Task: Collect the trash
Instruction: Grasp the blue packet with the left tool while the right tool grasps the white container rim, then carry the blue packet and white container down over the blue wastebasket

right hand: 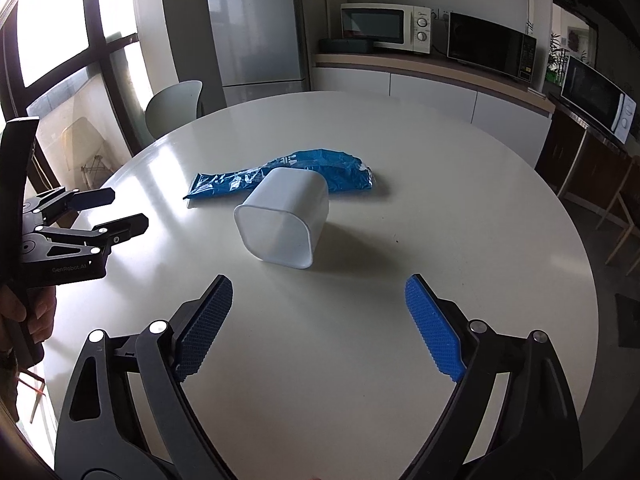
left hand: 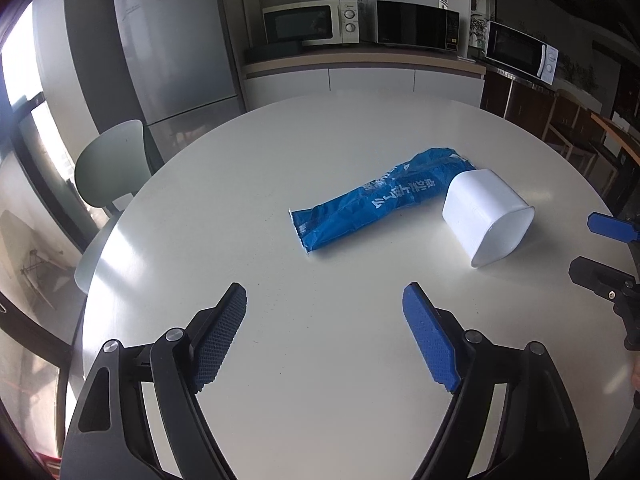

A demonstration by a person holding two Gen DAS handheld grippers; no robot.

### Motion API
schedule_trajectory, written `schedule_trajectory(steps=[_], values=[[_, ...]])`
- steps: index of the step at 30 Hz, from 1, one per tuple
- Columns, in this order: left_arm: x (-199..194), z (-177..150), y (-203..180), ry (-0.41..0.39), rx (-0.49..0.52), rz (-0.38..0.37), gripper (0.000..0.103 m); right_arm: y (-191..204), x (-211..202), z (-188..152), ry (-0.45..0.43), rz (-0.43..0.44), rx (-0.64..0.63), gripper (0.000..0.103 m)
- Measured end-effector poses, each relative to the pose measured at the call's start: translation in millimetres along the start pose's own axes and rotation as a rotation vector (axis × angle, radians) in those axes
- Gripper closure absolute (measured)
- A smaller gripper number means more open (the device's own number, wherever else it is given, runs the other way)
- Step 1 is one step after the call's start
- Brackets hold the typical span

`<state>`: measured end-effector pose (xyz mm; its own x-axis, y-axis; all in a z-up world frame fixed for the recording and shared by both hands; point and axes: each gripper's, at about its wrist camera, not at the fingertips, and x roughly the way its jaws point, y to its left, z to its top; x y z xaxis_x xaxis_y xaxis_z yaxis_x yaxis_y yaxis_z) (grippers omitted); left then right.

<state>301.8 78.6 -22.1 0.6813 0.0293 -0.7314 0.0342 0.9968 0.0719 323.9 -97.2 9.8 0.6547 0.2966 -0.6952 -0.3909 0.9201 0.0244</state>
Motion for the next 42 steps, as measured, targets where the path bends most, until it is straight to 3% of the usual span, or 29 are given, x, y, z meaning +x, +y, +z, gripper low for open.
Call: schedule_trajectory(steps=[7, 18, 24, 26, 29, 31, 32, 34, 37, 42], values=[[27.0, 17.5, -4.4, 0.042, 0.043, -0.007, 0.023, 1.6, 29.5, 13.1, 0.027, 0.006, 0.003, 0.027], [65.7, 42.9, -6.6, 0.096, 0.104, -0.034, 0.023, -3.4, 63.2, 14.8, 0.079, 0.005, 0.023, 0.052], [85.3, 47.8, -15.5, 0.146, 0.154, -0.044, 0.023, 2.1, 72.2, 15.2, 0.101, 0.007, 0.009, 0.076], [87.8, 48.2, -15.0, 0.150, 0.147, -0.058, 0.023, 3.3, 72.0, 16.4, 0.099, 0.006, 0.003, 0.089], [87.9, 48.7, -13.9, 0.150, 0.137, -0.110, 0.036, 1.0, 70.7, 16.5, 0.095, 0.003, 0.010, 0.100], [86.5, 47.0, -14.0, 0.151, 0.120, -0.155, 0.056, 1.6, 69.4, 15.1, 0.093, -0.001, 0.003, 0.100], [85.2, 45.9, -13.8, 0.151, 0.112, -0.156, 0.060, 2.1, 67.8, 13.9, 0.091, -0.005, 0.001, 0.100], [82.5, 43.0, -15.4, 0.151, 0.109, -0.149, 0.085, 2.2, 64.7, 10.1, 0.089, -0.006, 0.001, 0.100], [76.8, 37.6, -16.0, 0.152, 0.091, -0.138, 0.096, 1.4, 58.3, 3.5, 0.085, 0.004, 0.014, 0.100], [65.2, 26.2, -10.5, 0.143, 0.022, -0.110, 0.100, 2.0, 44.7, -7.1, 0.074, 0.018, 0.022, 0.100]])
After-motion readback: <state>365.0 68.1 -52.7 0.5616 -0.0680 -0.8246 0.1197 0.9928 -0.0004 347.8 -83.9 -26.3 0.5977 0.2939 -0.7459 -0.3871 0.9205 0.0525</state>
